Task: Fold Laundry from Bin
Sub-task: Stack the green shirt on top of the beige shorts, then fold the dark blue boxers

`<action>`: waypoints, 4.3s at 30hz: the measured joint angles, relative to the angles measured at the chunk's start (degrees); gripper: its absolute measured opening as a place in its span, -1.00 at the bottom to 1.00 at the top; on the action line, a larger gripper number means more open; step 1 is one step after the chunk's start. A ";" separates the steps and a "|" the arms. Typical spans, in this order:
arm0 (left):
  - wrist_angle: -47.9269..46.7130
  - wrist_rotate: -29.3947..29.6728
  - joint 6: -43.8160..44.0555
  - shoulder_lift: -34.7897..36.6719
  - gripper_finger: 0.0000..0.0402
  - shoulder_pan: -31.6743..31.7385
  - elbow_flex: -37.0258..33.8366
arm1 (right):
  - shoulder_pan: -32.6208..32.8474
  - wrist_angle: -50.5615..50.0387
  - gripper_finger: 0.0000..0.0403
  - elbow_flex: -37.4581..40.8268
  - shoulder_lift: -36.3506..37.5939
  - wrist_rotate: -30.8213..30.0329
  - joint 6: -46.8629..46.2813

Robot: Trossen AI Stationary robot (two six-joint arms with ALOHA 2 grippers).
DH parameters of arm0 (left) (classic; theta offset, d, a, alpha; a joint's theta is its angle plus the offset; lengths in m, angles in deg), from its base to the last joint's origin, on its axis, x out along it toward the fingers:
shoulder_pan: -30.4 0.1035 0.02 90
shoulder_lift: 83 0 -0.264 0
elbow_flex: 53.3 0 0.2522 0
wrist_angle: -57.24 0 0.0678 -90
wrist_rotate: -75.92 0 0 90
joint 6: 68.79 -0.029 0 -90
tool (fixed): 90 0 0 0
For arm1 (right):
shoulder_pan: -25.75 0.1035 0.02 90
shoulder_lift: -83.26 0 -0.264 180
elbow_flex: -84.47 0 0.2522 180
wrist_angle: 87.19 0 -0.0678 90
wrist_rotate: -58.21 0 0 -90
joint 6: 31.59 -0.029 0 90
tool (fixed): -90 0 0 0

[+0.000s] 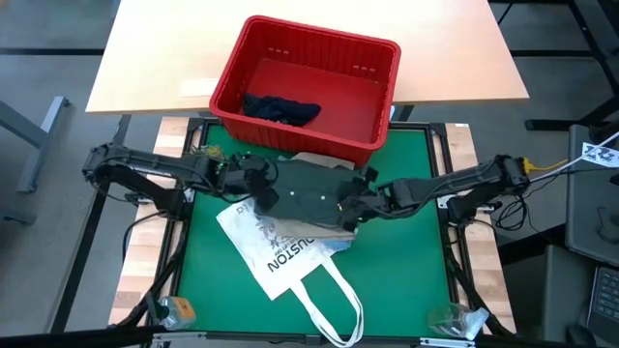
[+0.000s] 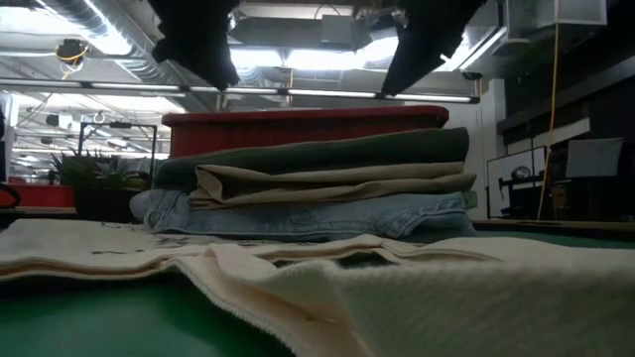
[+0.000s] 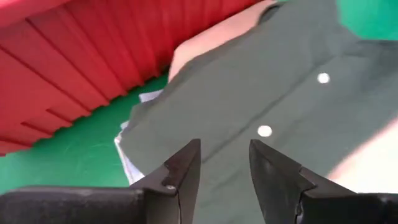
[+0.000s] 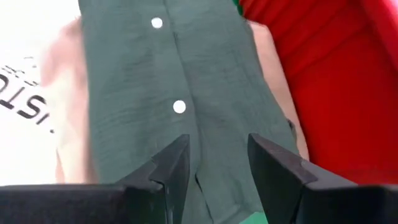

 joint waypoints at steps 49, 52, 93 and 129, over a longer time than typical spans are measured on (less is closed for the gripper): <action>6.97 -8.50 -2.99 -20.44 -0.35 14.61 0.02 | -3.96 -7.89 -0.19 0.02 -11.20 5.35 0.07; 7.06 -8.48 -2.98 -14.88 -0.35 14.17 0.02 | -3.96 -10.08 -0.19 0.02 -7.52 5.32 0.07; 15.78 -3.21 -4.57 13.73 -0.34 9.96 0.02 | -32.84 4.42 -0.19 -0.04 21.90 24.44 -0.39; 55.19 -29.37 -23.90 -7.32 -0.29 49.17 5.87 | -27.94 9.06 -0.19 -0.04 17.05 27.84 4.48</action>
